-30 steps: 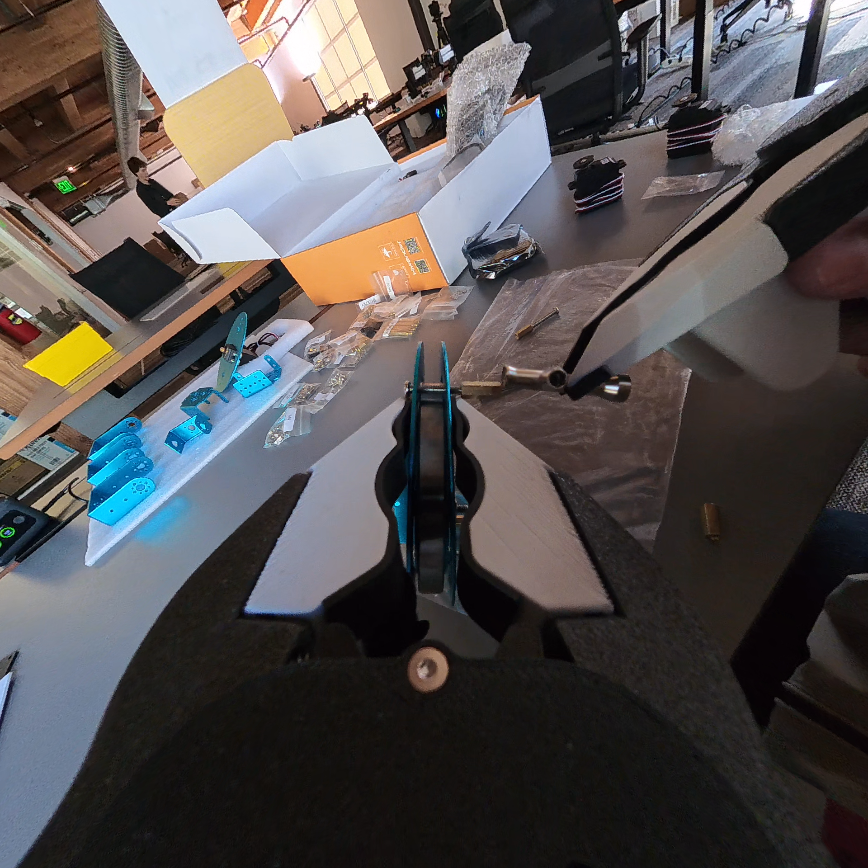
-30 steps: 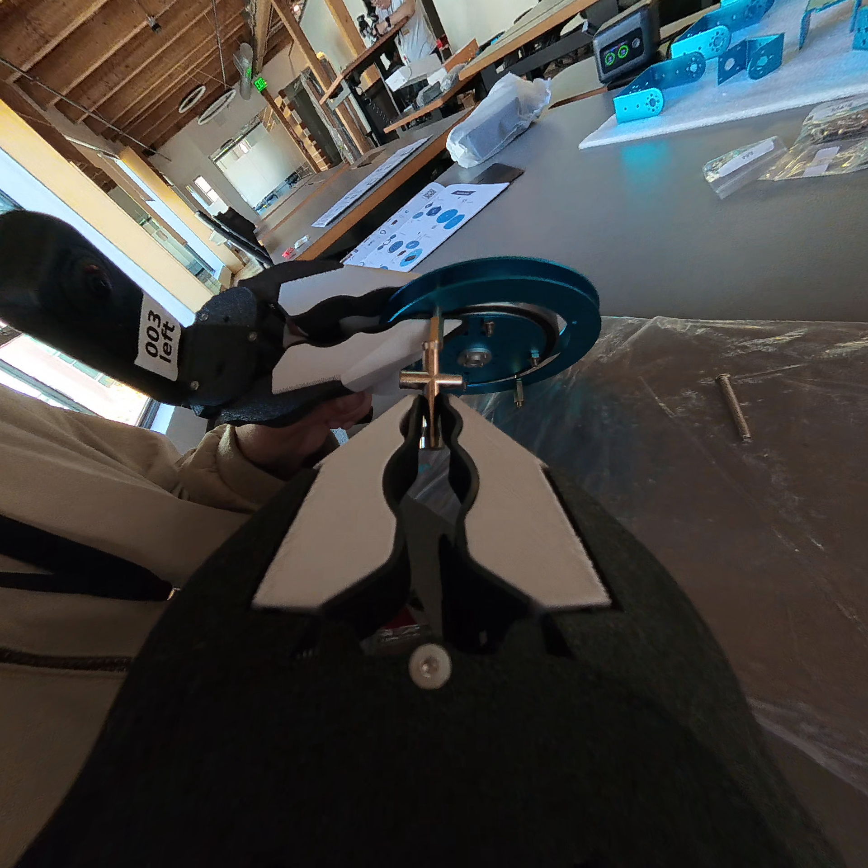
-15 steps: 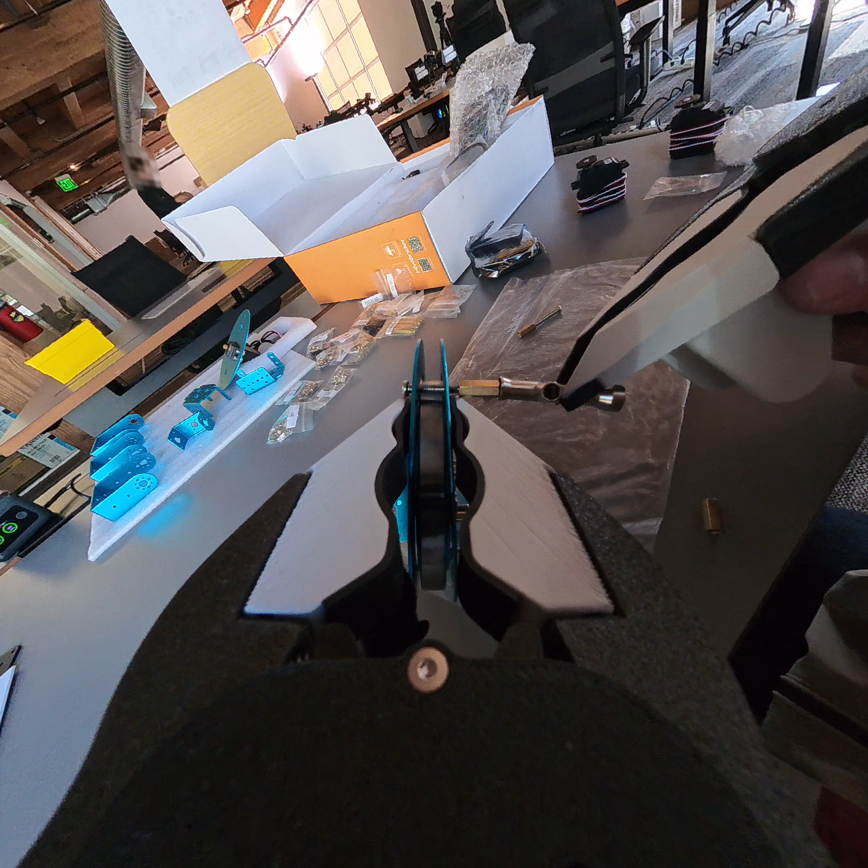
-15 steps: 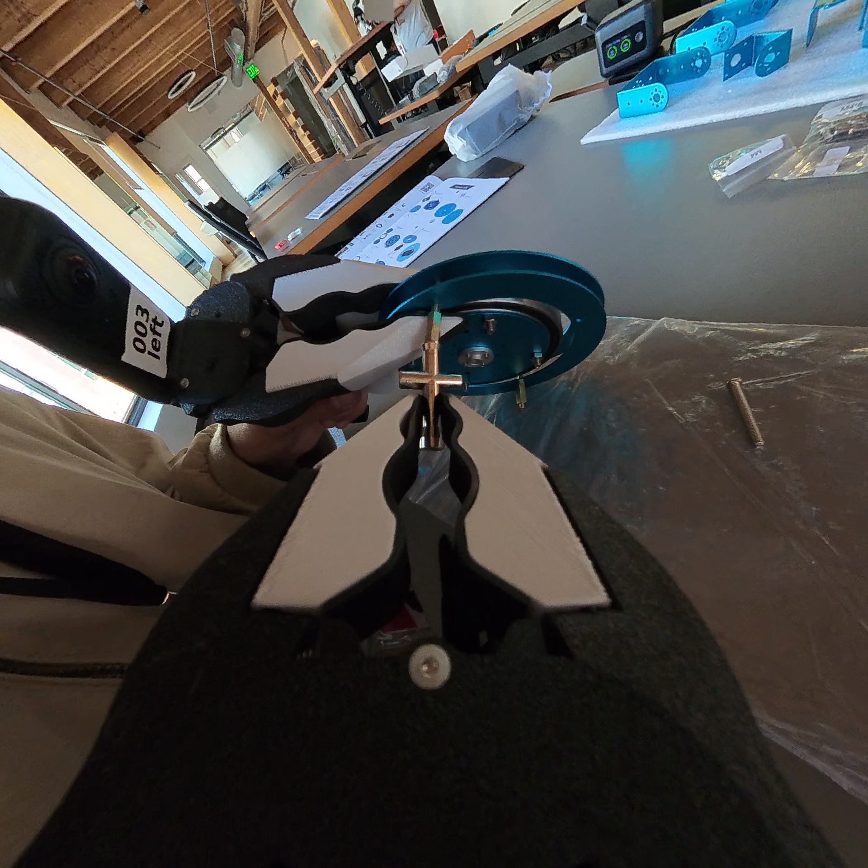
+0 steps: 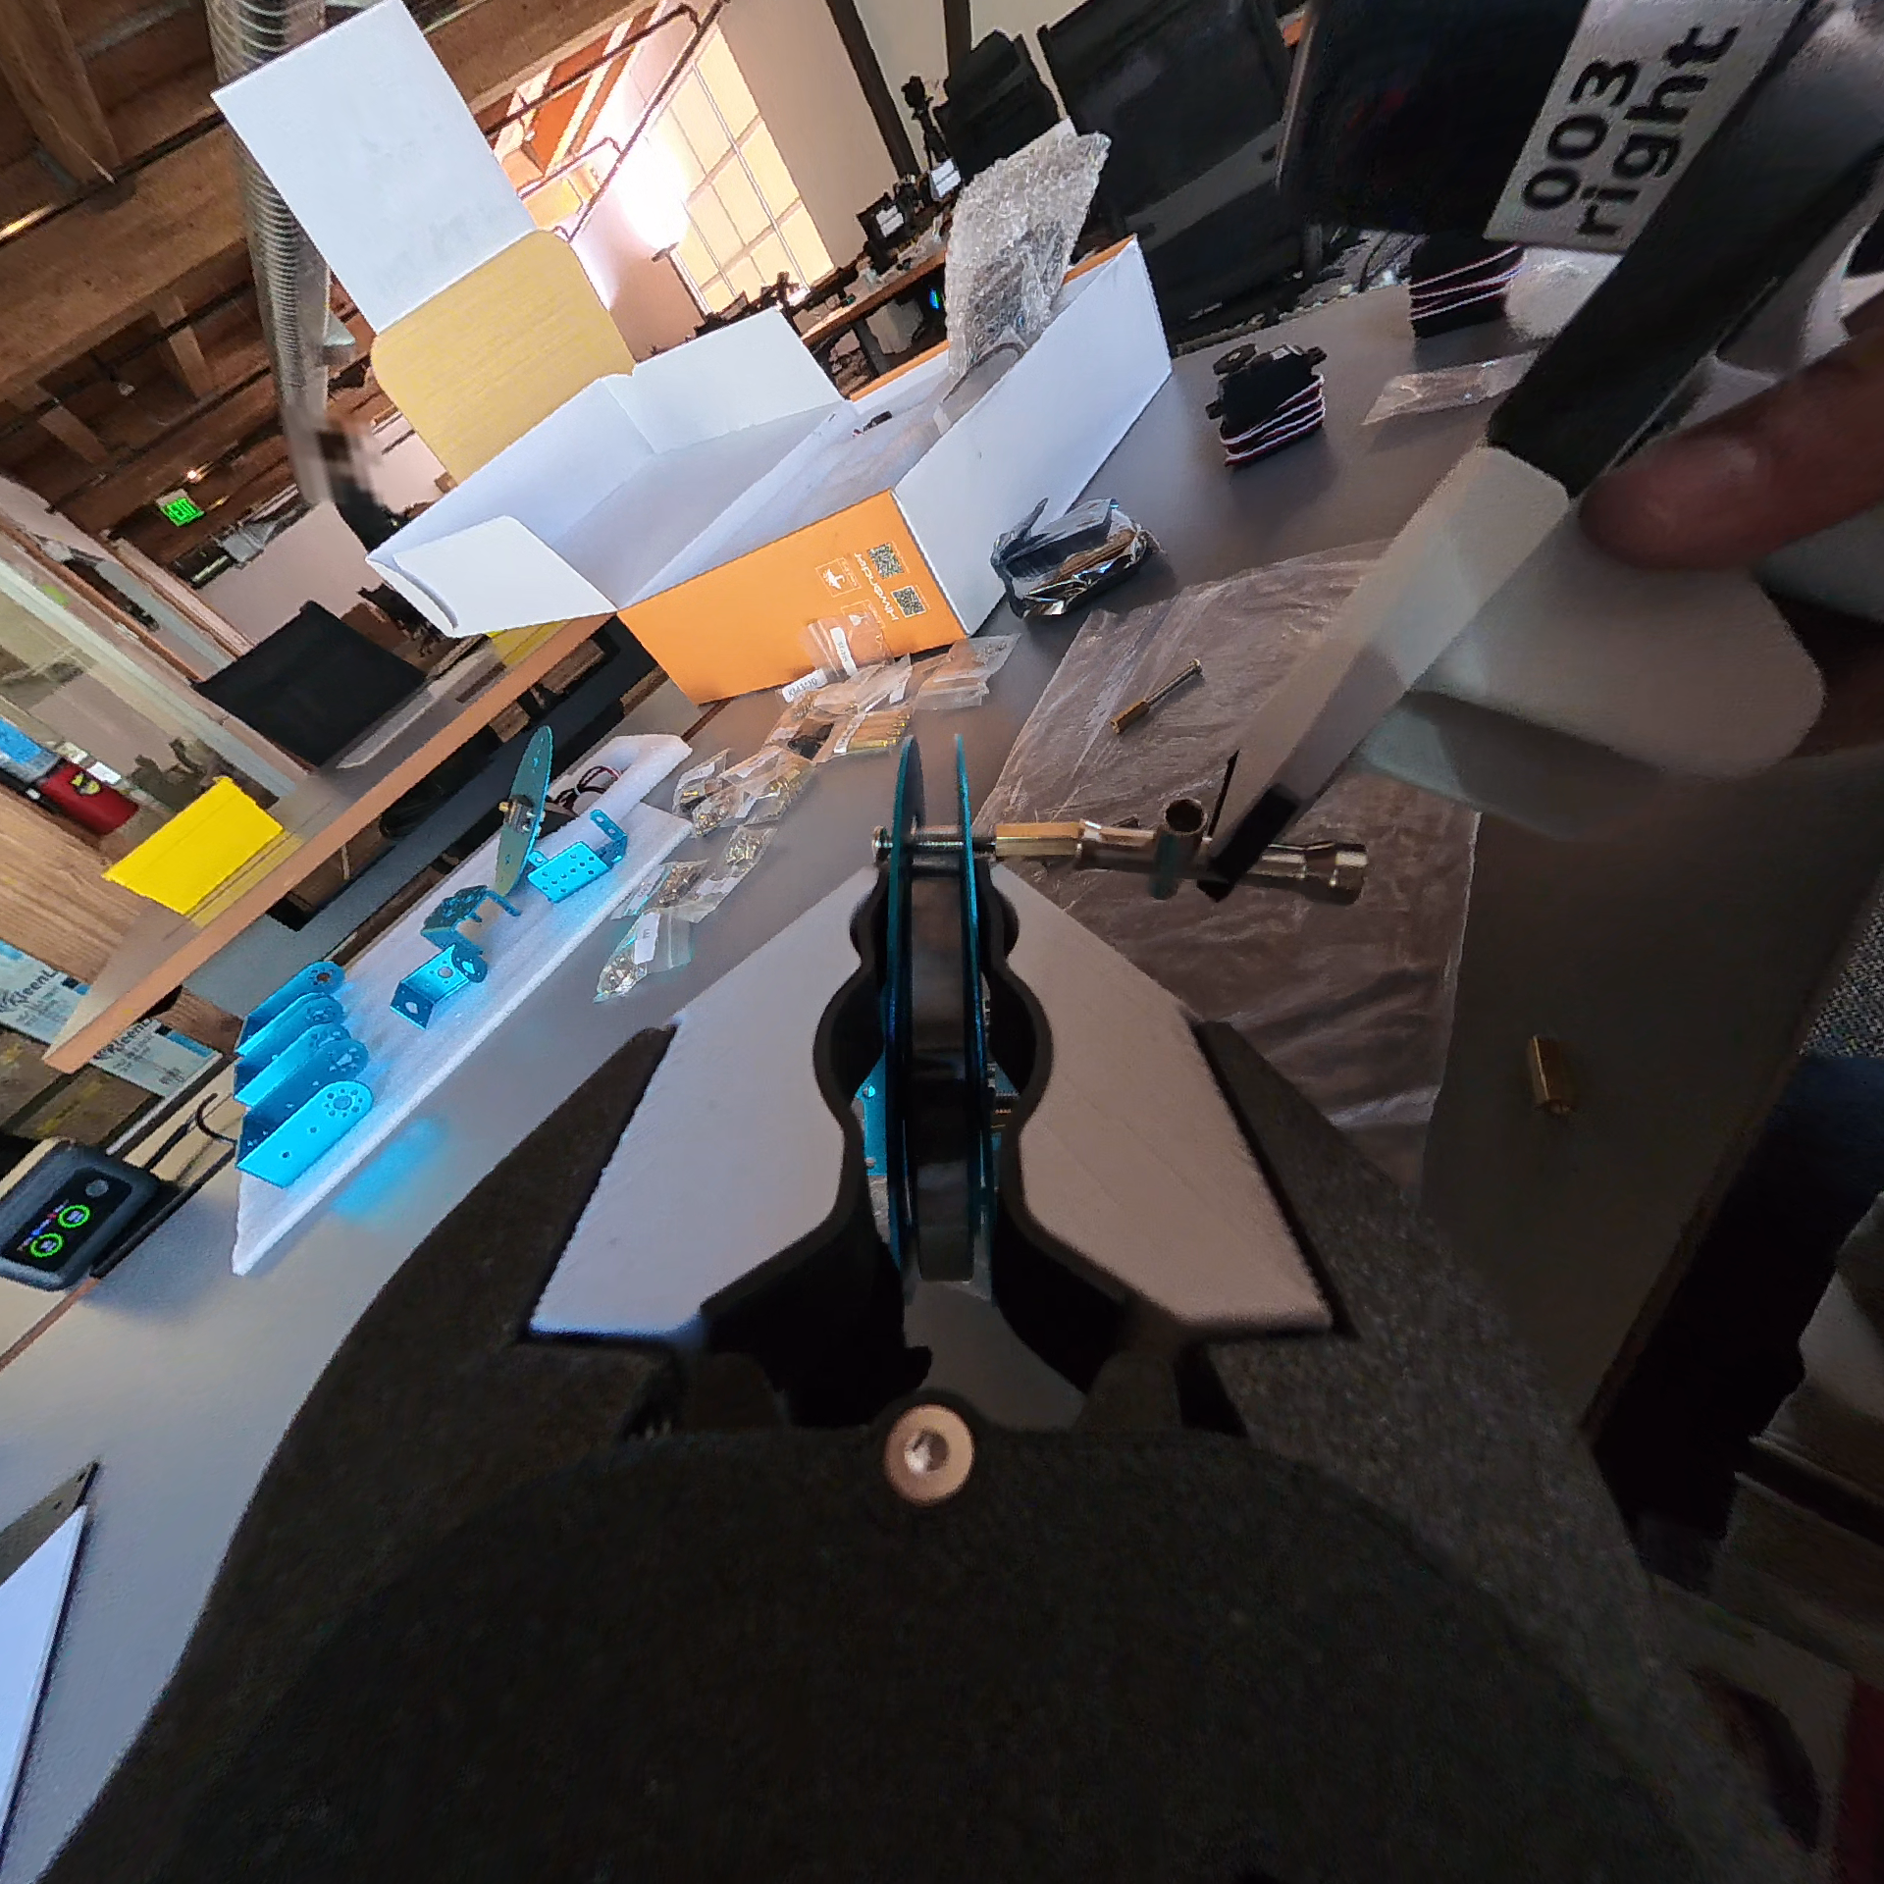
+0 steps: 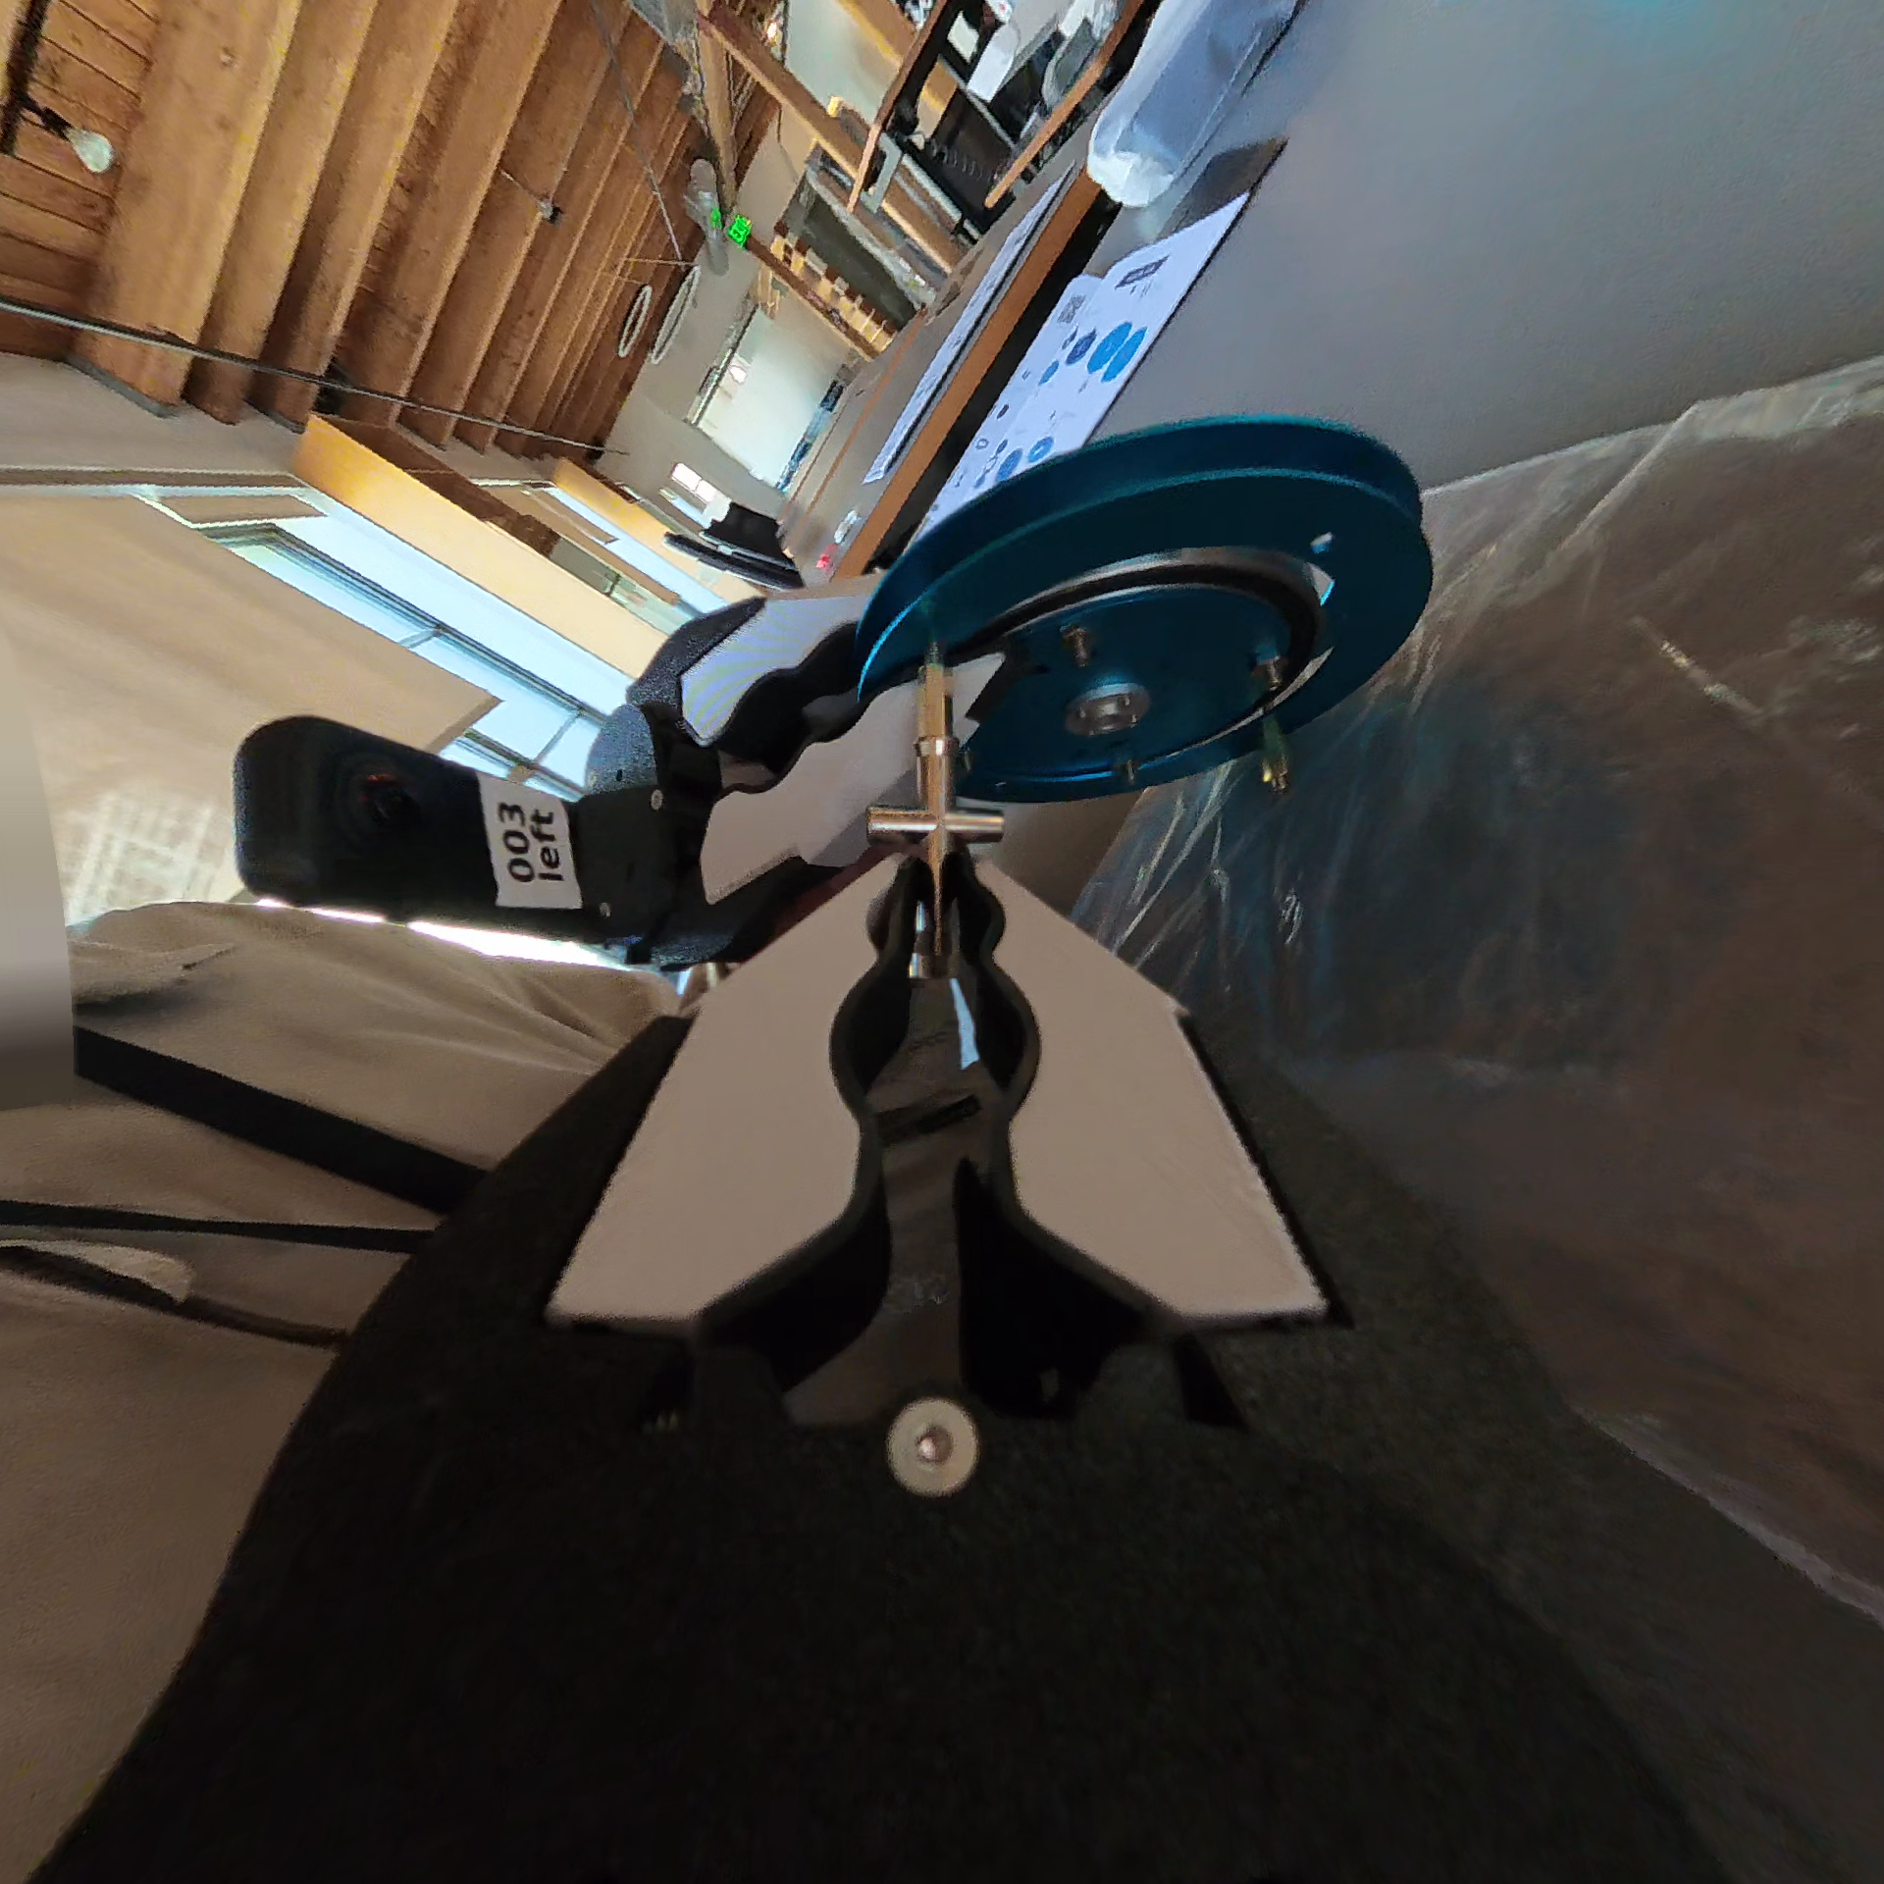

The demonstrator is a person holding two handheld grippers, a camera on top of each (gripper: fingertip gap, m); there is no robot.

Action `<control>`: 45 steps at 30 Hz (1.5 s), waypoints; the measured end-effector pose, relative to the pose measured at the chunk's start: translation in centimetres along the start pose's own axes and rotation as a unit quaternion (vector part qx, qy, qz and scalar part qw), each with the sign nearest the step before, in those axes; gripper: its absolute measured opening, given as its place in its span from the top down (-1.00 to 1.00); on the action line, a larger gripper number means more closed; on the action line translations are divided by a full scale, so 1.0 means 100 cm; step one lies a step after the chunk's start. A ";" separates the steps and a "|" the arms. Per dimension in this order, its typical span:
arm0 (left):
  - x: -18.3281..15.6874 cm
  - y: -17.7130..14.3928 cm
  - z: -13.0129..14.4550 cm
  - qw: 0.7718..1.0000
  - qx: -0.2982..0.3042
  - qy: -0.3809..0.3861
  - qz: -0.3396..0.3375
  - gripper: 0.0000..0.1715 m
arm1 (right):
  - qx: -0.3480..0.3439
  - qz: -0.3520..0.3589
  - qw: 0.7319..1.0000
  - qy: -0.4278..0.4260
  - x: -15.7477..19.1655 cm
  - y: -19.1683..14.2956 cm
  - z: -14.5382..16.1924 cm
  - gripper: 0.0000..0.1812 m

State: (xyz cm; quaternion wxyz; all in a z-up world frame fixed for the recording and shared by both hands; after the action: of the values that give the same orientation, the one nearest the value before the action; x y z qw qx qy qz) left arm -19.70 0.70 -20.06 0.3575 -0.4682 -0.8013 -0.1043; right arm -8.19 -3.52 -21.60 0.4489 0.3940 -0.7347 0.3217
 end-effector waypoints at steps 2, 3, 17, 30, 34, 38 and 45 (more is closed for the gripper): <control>-0.001 -0.001 0.000 1.000 -0.007 0.007 0.004 0.86 | 0.012 -0.005 1.000 0.011 -0.001 -0.001 0.000 0.94; -0.001 -0.001 0.001 1.000 -0.010 0.011 0.006 0.85 | 0.016 -0.005 1.000 0.009 -0.001 -0.001 0.000 0.93; -0.003 -0.008 0.008 0.995 -0.071 0.063 0.031 0.86 | 0.031 -0.051 0.997 0.053 -0.003 0.004 0.007 0.94; -0.009 -0.008 0.007 0.993 -0.071 0.087 0.037 0.85 | 0.034 -0.030 0.998 0.035 -0.004 0.005 0.013 0.93; -0.005 -0.007 0.007 0.993 -0.069 0.080 0.051 0.85 | 0.032 0.005 0.999 -0.020 0.000 0.005 0.011 0.93; -0.003 -0.007 0.007 0.993 -0.068 0.081 0.056 0.86 | 0.025 0.023 0.998 -0.058 0.003 0.004 0.009 0.94; -0.001 -0.007 0.009 0.993 -0.075 0.079 0.049 0.85 | 0.017 -0.011 1.000 -0.024 0.002 0.004 0.006 0.94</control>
State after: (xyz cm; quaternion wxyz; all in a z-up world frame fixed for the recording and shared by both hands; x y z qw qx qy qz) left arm -20.70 0.74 -20.66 0.3882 -0.5225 -0.7366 -0.1834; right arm -8.80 -3.89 -21.71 0.4280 0.4168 -0.7352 0.3201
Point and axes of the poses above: each gripper's, where its closed fingertips meet, y out along the fingers, z out of its underside, x = y × z across the jaws, the point moved 7 cm from there along -y, back along the fingers, and after that the axes turned 14 degrees about y, right-handed, at the moved point
